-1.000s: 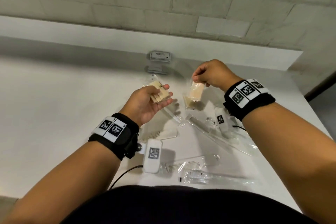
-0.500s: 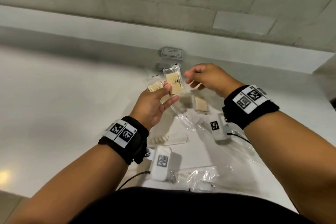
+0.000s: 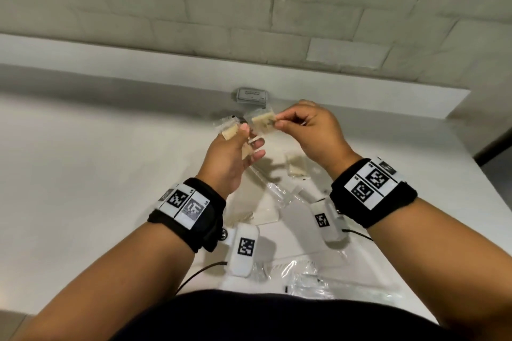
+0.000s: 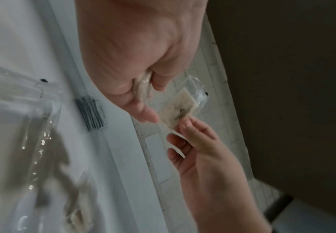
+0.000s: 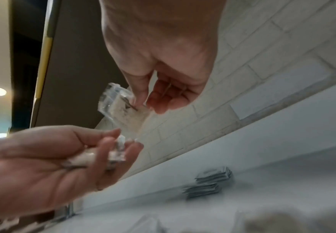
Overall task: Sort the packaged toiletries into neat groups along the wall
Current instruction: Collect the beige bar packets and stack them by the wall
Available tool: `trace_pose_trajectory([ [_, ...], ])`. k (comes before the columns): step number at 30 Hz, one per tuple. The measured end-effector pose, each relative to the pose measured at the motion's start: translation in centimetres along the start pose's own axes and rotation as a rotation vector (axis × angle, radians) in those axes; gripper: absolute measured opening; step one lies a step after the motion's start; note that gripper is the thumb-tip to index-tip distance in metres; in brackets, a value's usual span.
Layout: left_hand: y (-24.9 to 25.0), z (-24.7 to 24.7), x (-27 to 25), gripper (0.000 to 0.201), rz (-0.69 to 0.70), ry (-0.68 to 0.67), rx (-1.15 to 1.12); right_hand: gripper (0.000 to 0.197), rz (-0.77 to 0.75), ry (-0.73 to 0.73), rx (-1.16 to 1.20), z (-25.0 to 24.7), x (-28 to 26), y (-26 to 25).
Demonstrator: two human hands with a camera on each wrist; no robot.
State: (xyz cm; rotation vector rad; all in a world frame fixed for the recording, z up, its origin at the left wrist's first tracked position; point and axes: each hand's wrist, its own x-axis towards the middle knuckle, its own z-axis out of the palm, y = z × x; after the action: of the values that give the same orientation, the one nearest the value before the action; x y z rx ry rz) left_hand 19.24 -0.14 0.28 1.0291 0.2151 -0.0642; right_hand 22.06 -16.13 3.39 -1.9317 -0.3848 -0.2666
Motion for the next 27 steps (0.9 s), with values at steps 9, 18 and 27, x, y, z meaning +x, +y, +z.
trace_pose_trajectory([
  [9,1.1,0.0,-1.2,0.035,0.127,-0.073,-0.046,0.027,-0.022,-0.056,0.077,-0.8,-1.0,0.0],
  [18,0.9,0.7,-1.9,0.029,0.205,-0.071,0.014,0.008,0.285,-0.181,0.371,-0.7,-1.1,-2.2],
  [27,0.1,0.9,-1.9,0.034,0.224,-0.044,0.171,0.013,0.264,-0.197,0.142,-1.4,0.4,-2.9],
])
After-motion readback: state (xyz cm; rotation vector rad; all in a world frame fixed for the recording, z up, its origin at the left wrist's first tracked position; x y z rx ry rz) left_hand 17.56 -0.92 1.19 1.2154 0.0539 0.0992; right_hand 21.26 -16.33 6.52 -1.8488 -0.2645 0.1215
